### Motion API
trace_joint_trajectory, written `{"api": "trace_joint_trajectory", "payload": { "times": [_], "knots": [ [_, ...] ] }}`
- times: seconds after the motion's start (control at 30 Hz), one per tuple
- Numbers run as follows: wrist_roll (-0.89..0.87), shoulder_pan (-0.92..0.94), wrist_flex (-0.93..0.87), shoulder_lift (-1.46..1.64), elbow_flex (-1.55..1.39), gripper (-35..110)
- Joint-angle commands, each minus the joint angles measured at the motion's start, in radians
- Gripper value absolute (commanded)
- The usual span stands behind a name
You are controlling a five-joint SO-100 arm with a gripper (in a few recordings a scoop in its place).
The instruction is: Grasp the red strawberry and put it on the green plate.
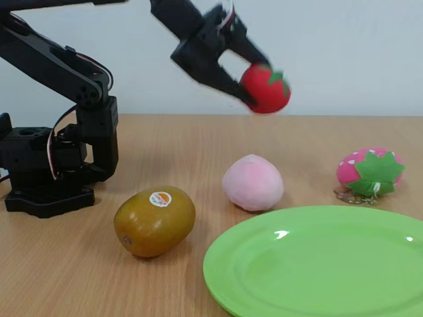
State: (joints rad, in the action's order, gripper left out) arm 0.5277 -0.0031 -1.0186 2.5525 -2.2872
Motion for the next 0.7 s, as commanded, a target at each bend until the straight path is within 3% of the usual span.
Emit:
{"api": "trace_joint_trajectory", "payload": {
  "times": [0.0,0.23,0.67],
  "knots": [
    [-0.067,0.086,-0.032,-0.094,0.164,5],
    [-0.193,0.256,-0.038,-0.391,0.302,5],
    [-0.486,0.394,-0.051,-0.936,0.664,7]
  ]
}}
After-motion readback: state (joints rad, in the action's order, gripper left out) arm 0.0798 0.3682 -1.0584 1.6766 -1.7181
